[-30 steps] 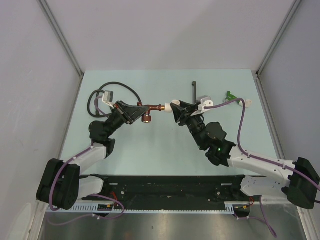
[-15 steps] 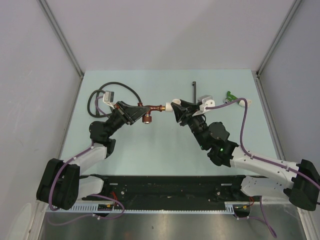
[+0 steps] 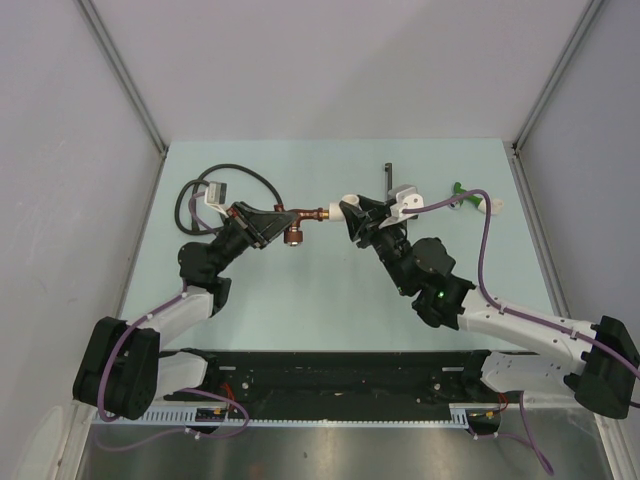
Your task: Install the water faucets
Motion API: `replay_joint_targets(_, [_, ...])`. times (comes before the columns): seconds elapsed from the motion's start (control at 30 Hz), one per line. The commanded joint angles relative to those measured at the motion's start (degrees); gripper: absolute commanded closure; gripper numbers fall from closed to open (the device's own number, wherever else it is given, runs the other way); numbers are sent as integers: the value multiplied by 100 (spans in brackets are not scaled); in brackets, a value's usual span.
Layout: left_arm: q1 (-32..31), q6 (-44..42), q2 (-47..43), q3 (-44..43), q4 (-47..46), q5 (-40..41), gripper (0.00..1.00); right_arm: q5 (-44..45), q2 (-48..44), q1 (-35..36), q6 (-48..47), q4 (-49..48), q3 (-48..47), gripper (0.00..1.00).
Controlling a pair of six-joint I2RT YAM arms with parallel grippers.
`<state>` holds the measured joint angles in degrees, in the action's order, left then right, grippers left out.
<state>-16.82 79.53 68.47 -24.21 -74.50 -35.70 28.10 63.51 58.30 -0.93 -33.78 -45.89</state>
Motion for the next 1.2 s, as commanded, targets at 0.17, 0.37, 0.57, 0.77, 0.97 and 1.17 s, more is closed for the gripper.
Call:
replay_joint_targets(0.17, [-111,-7,-70,-128,-1831,-191,100,-902,-31,85,277,47,-298,100])
replay_joint_targets(0.37, [-120,1,-70,-119,-1831,-183,100,-1140,-172,50,435,161,-298,100])
replay_joint_targets(0.57, [-111,1,-88,-102,-1840,-165,100,-1210,-137,6,585,258,-298,100])
replay_joint_targets(0.77, [-111,1,-79,-84,-1840,-130,100,-1201,-198,6,822,267,-289,100])
replay_joint_targets(0.97, [-111,-42,-132,-5,-1840,-25,100,-1228,-321,6,972,293,-298,100])
replay_joint_targets(1.17, [-111,-95,-158,13,-1840,28,100,-1210,-321,58,990,258,-289,100])
